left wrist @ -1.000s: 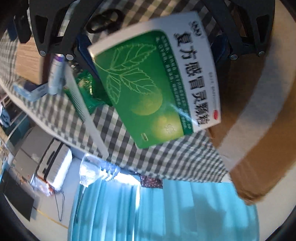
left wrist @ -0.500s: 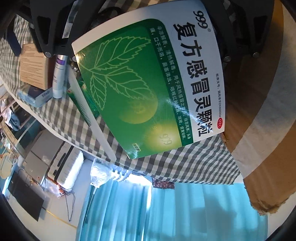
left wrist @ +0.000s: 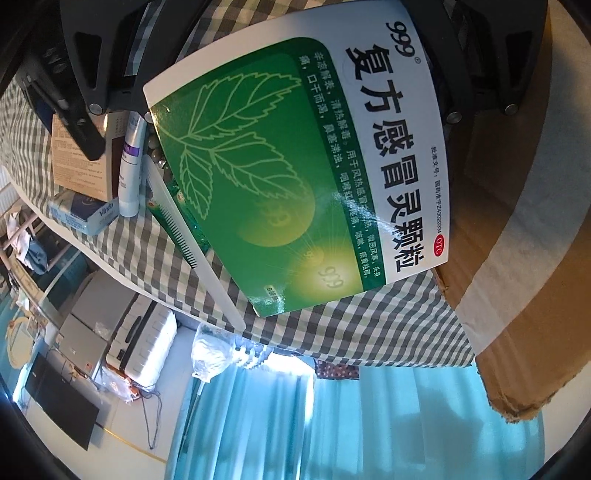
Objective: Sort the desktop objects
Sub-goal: 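Grasp the brown paper box with the right tool while the left tool holds the green box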
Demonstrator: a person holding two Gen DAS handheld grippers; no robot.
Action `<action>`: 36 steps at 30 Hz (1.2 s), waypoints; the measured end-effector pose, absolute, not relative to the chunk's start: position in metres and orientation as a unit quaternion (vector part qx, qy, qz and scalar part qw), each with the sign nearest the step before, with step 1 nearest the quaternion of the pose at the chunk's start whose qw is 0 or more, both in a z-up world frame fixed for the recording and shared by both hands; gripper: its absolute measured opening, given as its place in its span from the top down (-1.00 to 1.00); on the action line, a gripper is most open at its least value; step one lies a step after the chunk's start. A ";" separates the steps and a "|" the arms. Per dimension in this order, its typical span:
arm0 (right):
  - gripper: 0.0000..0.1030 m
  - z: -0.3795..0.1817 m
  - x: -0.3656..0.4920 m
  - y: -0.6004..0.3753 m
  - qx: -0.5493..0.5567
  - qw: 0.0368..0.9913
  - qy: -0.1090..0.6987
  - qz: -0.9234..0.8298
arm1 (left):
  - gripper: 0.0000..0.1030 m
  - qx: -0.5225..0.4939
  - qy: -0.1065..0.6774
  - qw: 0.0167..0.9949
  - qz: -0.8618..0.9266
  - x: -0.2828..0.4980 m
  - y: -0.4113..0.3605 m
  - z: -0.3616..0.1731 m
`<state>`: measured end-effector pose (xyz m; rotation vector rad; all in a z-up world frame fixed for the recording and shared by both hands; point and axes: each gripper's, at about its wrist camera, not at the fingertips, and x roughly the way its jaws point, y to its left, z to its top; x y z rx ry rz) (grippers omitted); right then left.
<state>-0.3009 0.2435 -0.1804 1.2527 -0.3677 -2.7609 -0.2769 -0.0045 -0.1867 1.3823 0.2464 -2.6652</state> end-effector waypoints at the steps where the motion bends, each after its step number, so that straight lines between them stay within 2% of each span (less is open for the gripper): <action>1: -1.00 -0.184 -0.299 0.255 0.418 0.054 -0.153 -0.894 | -0.81 0.457 0.079 0.063 -0.884 -0.277 -0.003 -0.186; 4: -1.00 -0.185 -0.296 0.277 0.413 0.065 -0.205 -0.885 | -0.81 0.455 0.066 0.061 -0.886 -0.275 0.001 -0.185; 9: -1.00 -0.187 -0.303 0.286 0.427 0.067 -0.237 -0.870 | -0.81 0.451 0.056 0.053 -0.889 -0.276 0.008 -0.180; 12: -1.00 -0.192 -0.306 0.281 0.434 0.075 -0.224 -0.869 | -0.81 0.443 0.039 0.048 -0.894 -0.273 0.014 -0.176; 13: -0.91 -0.191 -0.298 0.281 0.430 0.080 -0.228 -0.870 | -0.81 0.442 0.038 0.045 -0.895 -0.273 0.015 -0.175; 14: -0.47 -0.191 -0.291 0.285 0.424 0.086 -0.246 -0.867 | -0.81 0.441 0.036 0.042 -0.896 -0.272 0.016 -0.174; 15: -0.17 -0.191 -0.288 0.291 0.419 0.096 -0.270 -0.861 | -0.81 0.440 0.035 0.040 -0.896 -0.272 0.017 -0.173; 17: 0.15 -0.198 -0.283 0.304 0.414 0.145 -0.345 -0.830 | -0.81 0.440 0.031 0.038 -0.897 -0.273 0.019 -0.171; 18: 0.23 -0.199 -0.282 0.305 0.410 0.160 -0.361 -0.822 | -0.81 0.440 0.030 0.038 -0.897 -0.273 0.020 -0.171; 22: 0.30 -0.199 -0.285 0.295 0.409 0.191 -0.387 -0.804 | -0.81 0.436 0.025 0.038 -0.899 -0.276 0.022 -0.168; 24: 0.15 -0.217 -0.294 0.294 0.442 0.167 -0.412 -0.779 | -0.81 0.434 0.019 0.040 -0.900 -0.277 0.023 -0.167; 25: 0.15 -0.228 -0.298 0.295 0.440 0.172 -0.431 -0.769 | -0.81 0.433 0.018 0.041 -0.900 -0.277 0.022 -0.167; 29: 0.26 -0.234 -0.298 0.297 0.401 0.194 -0.459 -0.769 | -0.81 0.432 0.017 0.045 -0.900 -0.278 0.019 -0.168; 33: 0.35 -0.222 -0.290 0.292 0.391 0.210 -0.455 -0.772 | -0.81 0.433 0.016 0.043 -0.900 -0.276 0.015 -0.169; 36: 0.39 -0.192 -0.278 0.276 0.376 0.202 -0.390 -0.816 | -0.81 0.430 0.019 0.042 -0.902 -0.271 0.011 -0.167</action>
